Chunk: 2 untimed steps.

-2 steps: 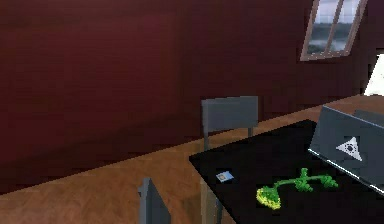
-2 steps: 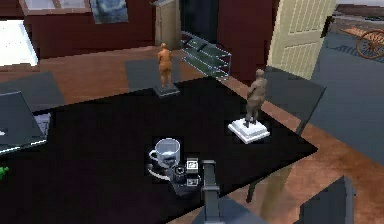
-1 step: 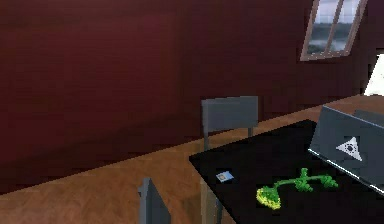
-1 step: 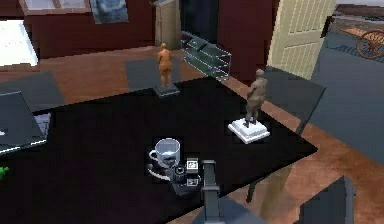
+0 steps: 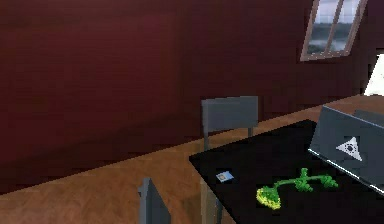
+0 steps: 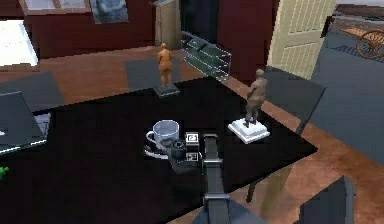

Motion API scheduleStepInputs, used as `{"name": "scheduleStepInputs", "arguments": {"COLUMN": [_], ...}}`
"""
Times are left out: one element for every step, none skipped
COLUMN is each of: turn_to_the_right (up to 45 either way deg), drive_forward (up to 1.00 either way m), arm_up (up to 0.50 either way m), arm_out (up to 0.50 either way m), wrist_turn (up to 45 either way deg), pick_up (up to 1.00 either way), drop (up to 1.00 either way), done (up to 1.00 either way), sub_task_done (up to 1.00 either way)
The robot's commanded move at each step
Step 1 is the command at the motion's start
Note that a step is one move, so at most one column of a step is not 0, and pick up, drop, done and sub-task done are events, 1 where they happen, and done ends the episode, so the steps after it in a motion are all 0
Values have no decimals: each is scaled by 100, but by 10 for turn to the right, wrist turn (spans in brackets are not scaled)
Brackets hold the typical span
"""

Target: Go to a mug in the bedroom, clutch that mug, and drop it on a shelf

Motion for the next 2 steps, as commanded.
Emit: {"name": "scheduleStepInputs", "arguments": {"turn_to_the_right": [0,0], "drive_forward": [0,0], "arm_up": [22,0], "arm_out": [0,0], "wrist_turn": [0,-450], "pick_up": [0,0], "drop": [0,0], "done": [0,0], "sub_task_done": [0,0]}}
